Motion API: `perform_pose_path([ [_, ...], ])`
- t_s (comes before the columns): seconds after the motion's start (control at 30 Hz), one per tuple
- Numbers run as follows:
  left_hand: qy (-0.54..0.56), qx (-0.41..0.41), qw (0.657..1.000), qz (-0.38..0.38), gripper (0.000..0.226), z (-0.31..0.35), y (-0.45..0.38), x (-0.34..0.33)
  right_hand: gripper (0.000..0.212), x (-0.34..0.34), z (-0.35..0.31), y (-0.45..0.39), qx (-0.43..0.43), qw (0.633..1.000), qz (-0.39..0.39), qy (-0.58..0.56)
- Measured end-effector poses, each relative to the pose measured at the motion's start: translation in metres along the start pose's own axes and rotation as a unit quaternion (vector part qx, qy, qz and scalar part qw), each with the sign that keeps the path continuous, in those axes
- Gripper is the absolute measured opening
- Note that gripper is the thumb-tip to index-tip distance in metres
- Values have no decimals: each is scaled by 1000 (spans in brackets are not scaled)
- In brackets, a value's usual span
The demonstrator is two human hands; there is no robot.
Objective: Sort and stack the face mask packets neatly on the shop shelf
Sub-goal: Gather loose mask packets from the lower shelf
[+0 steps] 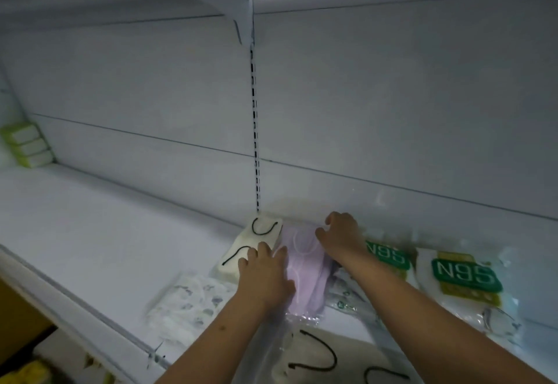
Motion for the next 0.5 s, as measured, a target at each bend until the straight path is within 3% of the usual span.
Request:
perform_pose_path([
  [0.23,87,-78,990,84,67,35,9,10,48,24,-20,-1,86,993,51,-60],
  [0.3,173,-96,973,118,71,51,25,16,52,39,-25,9,101,989,74,-82],
  [0.37,265,-115,947,138,60,66,45,19,53,60,-27,24,107,985,103,-87],
  [0.5,356,-161,914,113,53,96,102,25,54,107,-14,75,101,979,154,-92],
])
Point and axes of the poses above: each hand's wrist, its own y-axis away from the middle knuckle, its own x-axis out of the back of the hand, z = x × y, the point moved 5 cm from there along -y, towards the middle knuckle, and after that the axes turned 11 degrees about z, right-handed, at the moved point
